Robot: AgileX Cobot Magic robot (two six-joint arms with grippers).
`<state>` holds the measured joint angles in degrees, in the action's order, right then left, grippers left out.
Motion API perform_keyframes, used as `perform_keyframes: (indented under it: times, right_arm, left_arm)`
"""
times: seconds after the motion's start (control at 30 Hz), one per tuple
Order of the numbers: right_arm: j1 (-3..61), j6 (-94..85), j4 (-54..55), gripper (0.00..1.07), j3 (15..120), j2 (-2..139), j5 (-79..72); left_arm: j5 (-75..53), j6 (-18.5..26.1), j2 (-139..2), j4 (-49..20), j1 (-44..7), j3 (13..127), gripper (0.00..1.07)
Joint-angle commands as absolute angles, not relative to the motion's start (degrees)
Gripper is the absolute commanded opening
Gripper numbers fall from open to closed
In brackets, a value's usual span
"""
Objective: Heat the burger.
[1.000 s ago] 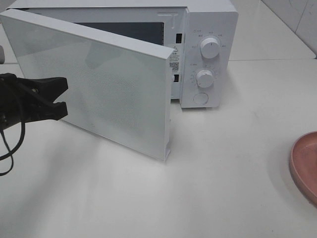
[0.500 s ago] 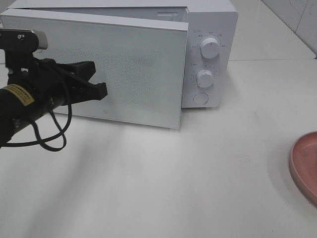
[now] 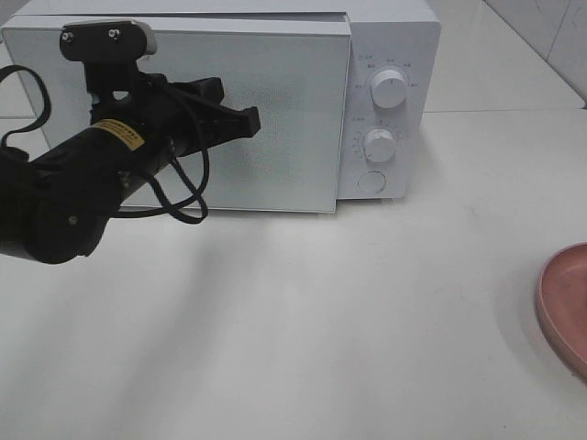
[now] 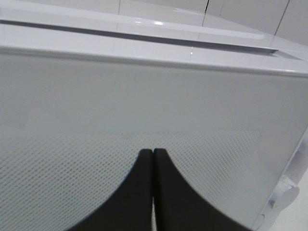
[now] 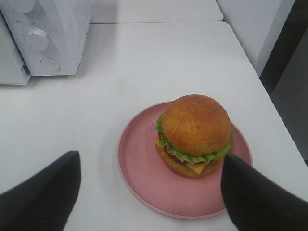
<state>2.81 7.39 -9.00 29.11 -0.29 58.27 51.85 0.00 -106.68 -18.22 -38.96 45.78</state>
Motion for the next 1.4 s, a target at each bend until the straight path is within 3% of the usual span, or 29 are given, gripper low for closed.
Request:
perform_keyframes:
  times: [0.03, 0.43, 0.63, 0.8, 1.1, 1.2, 1.4]
  right_arm:
    - [2.58, 6.93, -8.77, 0.75, 28.76, -1.72, 57.58]
    - [2.58, 7.05, -8.77, 0.73, 28.76, -1.72, 57.58]
    - [2.58, 7.1, -8.77, 0.73, 28.76, -1.72, 57.58]
    - [2.58, 7.1, -8.77, 0.73, 28.76, -1.72, 57.58]
    - [2.58, 7.1, -8.77, 0.73, 28.76, -1.72, 57.58]
    - [2.58, 7.16, -8.77, 0.73, 28.76, -1.72, 57.58]
    - [2.58, 7.28, -8.77, 0.73, 28.76, -1.72, 57.58]
  left_arm:
    - [49.05, 2.58, -109.09, -20.63, -39.99, 50.59, 0.0]
    - [48.93, 3.04, -114.53, -22.92, -40.05, 59.99, 0.0]
    - [48.7, 7.51, -116.71, -26.81, -40.05, 63.88, 0.0]
    - [48.53, 7.68, -117.34, -28.48, -40.05, 64.8, 0.0]
    - [35.29, 8.19, -114.31, -26.36, -43.54, 64.17, 0.0]
    - [28.3, 10.6, -112.99, -24.81, -45.26, 64.06, 0.0]
    - [4.76, 13.64, -108.23, -23.49, -46.7, 64.06, 0.0]
